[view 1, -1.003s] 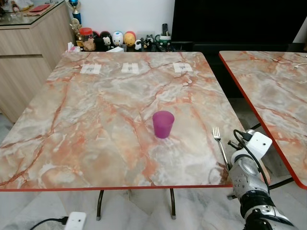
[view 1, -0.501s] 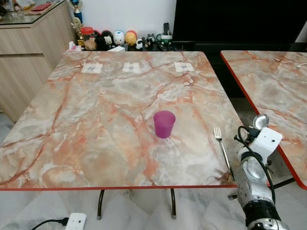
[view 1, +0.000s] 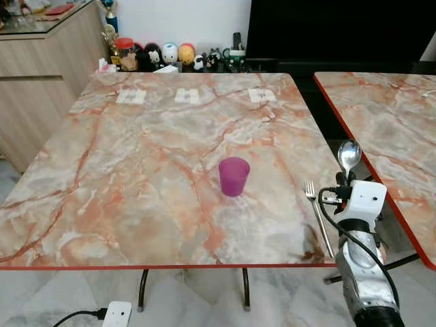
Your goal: Setting the table
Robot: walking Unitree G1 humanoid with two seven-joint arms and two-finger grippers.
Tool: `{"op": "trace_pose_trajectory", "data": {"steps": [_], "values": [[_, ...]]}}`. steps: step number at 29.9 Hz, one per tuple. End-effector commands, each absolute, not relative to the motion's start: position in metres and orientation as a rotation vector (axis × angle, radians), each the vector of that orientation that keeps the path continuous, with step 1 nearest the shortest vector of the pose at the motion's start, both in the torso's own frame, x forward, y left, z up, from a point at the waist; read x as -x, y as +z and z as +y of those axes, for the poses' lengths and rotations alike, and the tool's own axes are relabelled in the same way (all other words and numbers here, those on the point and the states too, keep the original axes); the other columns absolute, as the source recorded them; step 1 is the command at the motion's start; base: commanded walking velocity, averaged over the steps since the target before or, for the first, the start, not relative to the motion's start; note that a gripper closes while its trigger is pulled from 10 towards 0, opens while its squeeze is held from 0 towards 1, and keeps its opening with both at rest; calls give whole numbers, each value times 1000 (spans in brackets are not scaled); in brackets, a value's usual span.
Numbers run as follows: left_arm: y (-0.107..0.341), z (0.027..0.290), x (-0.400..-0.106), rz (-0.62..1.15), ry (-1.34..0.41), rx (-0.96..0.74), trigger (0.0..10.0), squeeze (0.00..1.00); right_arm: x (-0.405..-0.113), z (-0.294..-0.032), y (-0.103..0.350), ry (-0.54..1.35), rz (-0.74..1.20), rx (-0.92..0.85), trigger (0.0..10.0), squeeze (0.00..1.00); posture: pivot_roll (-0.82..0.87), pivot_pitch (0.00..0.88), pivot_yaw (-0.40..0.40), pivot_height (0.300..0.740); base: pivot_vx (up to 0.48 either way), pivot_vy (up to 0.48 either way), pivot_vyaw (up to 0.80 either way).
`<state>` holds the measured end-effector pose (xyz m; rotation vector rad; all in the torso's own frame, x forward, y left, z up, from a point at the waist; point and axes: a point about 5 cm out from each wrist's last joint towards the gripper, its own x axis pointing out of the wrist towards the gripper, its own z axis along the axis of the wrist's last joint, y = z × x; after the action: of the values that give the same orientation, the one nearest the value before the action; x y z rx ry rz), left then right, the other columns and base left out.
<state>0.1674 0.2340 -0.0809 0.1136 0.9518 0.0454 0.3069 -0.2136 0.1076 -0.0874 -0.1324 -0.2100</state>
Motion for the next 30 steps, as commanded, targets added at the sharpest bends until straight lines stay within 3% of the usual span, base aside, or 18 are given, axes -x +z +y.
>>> {"op": "trace_pose_trajectory", "data": {"steps": [1,30], "values": [[-83,233,-164,977,26,-135,10000,0,-308,-214,116,-209,-172,63,10000,0,91,1,-50,740,0,0,0],[-81,232,-169,976,2,-162,10000,0,-311,-199,116,-159,-165,-11,10000,0,91,0,-43,740,0,-360,0]]}}
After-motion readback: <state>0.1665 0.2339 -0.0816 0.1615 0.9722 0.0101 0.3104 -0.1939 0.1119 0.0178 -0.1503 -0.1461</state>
